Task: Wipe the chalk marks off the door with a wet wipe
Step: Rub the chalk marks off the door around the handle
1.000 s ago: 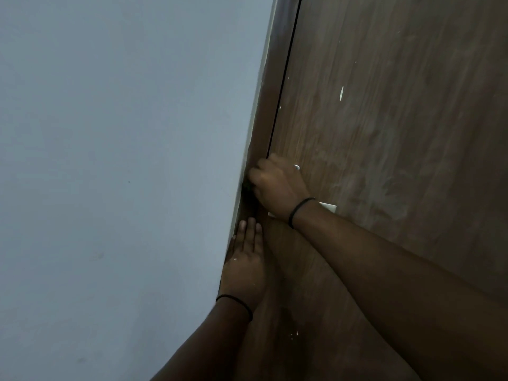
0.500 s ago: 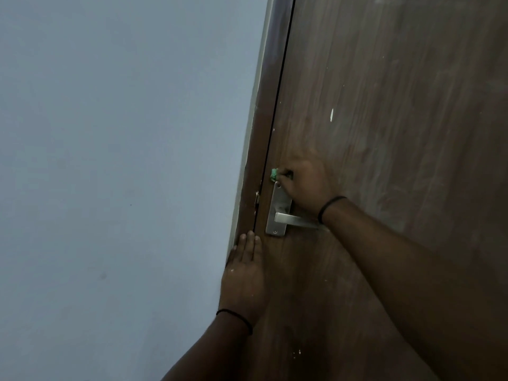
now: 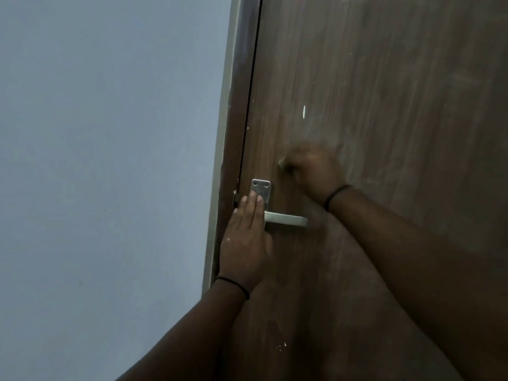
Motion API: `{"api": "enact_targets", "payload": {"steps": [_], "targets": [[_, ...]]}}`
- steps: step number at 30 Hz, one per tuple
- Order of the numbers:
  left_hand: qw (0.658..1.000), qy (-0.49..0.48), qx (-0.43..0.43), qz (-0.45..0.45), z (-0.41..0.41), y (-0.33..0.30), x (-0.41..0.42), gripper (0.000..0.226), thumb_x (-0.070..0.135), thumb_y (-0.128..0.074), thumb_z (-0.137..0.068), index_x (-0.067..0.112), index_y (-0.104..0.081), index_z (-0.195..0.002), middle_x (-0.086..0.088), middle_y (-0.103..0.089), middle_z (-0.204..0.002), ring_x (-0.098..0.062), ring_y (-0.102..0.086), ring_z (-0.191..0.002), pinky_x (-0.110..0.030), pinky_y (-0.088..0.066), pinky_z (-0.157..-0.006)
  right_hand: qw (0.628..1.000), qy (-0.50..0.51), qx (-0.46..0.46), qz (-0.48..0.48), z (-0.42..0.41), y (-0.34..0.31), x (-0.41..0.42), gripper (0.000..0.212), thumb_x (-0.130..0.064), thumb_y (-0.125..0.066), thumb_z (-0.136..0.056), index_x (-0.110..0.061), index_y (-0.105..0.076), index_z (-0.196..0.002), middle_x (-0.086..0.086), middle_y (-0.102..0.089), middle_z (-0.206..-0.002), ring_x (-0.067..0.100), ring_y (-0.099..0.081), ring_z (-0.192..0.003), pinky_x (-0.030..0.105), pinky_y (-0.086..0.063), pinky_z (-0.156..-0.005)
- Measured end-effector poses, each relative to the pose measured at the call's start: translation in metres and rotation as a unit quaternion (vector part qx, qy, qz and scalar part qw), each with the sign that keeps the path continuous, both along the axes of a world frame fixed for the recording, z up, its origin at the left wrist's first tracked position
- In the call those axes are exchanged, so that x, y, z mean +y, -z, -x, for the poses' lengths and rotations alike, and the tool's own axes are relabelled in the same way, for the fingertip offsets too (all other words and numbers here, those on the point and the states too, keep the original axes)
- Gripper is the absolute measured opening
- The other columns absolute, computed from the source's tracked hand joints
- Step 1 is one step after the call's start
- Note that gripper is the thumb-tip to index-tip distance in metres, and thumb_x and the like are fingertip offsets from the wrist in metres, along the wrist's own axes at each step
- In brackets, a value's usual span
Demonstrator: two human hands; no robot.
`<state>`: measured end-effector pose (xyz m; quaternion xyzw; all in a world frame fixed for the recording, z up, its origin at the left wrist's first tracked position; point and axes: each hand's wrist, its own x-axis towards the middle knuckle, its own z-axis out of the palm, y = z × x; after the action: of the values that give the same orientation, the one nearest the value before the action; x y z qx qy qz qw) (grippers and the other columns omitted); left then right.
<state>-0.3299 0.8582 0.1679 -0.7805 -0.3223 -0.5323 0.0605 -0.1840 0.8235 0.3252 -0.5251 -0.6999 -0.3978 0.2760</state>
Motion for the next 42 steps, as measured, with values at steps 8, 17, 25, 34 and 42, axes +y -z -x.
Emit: {"api": "enact_targets", "payload": {"steps": [8,17,25,34,42], "targets": [[0.981,0.035,0.055,-0.183,-0.020,0.037,-0.011,0.051,0.017,-0.045,-0.088,0.008,-0.049,-0.138,-0.016,-0.045,-0.146,-0.028,-0.032,-0.142,-0.044,-0.025,-0.118,0.993,-0.087,0.076,-0.028,-0.054,0.076,-0.017,0.013,-0.011,-0.063,-0.085,-0.009,-0.074,-0.092,0.011,-0.070,-0.096,0.028,-0.064,-0.091,0.039,-0.053,-0.082],[0.980,0.017,0.165,-0.110,-0.055,0.059,0.001,0.060,0.023,-0.038,-0.091,0.012,-0.028,-0.149,-0.008,-0.032,-0.156,-0.020,-0.021,-0.147,-0.041,-0.021,-0.119,0.986,0.001,0.088,-0.144,-0.088,0.012,-0.030,0.013,0.000,-0.061,-0.084,-0.003,-0.074,-0.085,0.017,-0.071,-0.089,0.036,-0.066,-0.086,0.050,-0.052,-0.081],[0.984,-0.016,0.170,-0.046,-0.084,0.056,0.014,0.063,0.032,-0.032,-0.099,0.013,-0.011,-0.155,-0.005,-0.011,-0.162,-0.020,-0.014,-0.149,-0.041,-0.014,-0.122,0.998,-0.014,0.053,-0.029,-0.079,0.157,-0.062,0.016,0.012,-0.074,-0.072,0.000,-0.075,-0.082,0.016,-0.072,-0.081,0.033,-0.067,-0.071,0.037,-0.054,-0.069],[0.987,-0.024,0.155,-0.030,-0.094,0.058,0.016,0.064,0.030,-0.033,-0.101,0.014,-0.004,-0.155,-0.003,0.003,-0.163,-0.019,-0.005,-0.150,-0.040,-0.009,-0.121,0.975,0.032,0.102,-0.193,-0.103,0.081,-0.034,0.016,-0.004,-0.060,-0.083,-0.007,-0.075,-0.083,0.013,-0.071,-0.084,0.033,-0.067,-0.079,0.037,-0.045,-0.078],[0.987,-0.033,0.156,-0.034,-0.106,0.057,0.009,0.063,0.028,-0.036,-0.101,0.012,-0.008,-0.155,-0.005,0.000,-0.163,-0.019,-0.001,-0.151,-0.041,-0.010,-0.122,0.985,0.008,0.101,-0.141,-0.107,0.110,-0.043,0.014,-0.003,-0.062,-0.080,-0.004,-0.072,-0.070,0.016,-0.068,-0.073,0.034,-0.066,-0.068,0.037,-0.051,-0.070]]}}
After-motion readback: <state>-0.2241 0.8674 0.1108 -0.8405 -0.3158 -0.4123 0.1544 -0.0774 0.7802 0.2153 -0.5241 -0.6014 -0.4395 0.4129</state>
